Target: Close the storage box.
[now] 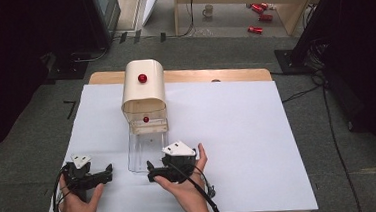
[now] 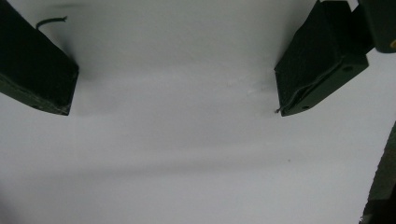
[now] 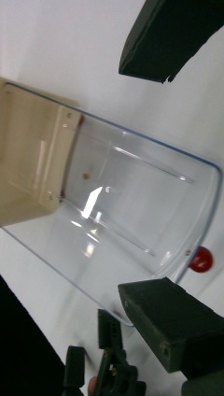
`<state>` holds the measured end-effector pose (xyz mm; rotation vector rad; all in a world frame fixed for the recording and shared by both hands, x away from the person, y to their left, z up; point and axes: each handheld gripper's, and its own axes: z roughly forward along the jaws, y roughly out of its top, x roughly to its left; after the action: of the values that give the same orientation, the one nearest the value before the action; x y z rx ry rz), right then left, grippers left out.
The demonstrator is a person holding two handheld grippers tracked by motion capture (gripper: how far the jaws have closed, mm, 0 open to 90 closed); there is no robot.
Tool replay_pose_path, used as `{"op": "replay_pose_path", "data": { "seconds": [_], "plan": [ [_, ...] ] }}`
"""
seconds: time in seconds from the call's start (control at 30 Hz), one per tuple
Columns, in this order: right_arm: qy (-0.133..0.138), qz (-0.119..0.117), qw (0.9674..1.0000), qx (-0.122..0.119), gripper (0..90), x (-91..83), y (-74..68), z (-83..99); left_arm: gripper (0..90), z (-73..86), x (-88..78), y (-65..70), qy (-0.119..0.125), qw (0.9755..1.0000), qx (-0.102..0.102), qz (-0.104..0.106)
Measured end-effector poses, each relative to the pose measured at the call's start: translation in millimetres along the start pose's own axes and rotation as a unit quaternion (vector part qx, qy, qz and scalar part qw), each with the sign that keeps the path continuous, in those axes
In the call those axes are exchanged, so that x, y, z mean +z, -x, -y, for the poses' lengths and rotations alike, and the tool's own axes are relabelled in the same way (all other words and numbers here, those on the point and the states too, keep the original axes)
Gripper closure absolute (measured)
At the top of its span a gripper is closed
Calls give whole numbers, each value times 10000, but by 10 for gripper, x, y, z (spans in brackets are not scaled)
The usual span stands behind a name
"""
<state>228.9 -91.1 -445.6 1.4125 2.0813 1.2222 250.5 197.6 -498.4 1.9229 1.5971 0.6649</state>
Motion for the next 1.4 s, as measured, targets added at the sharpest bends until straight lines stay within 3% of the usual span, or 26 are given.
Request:
{"op": "replay_pose_path", "data": {
  "seconds": [0.37,0.53,0.73,0.9,1.3,1.33,1.4],
  "plan": [
    [-6,-193,9997,155,0,6,-75,342,0,0,0,0,0,10000,-1,1],
    [-190,-216,9995,128,0,95,-176,497,0,0,1,0,4,10000,-7,3],
    [-331,31,9992,220,0,193,-223,577,0,0,1,0,3,10000,-5,2],
    [-198,336,9986,350,145,210,-243,591,0,0,1,0,4,10000,-4,2],
    [-197,538,9978,346,200,185,-305,646,0,0,1,0,5,10000,-6,2],
    [-151,568,9977,338,307,170,-314,657,0,0,0,0,2,10000,-4,2],
    [-111,512,9981,323,386,159,-321,666,0,0,1,0,1,10000,-3,1]
  ]
}}
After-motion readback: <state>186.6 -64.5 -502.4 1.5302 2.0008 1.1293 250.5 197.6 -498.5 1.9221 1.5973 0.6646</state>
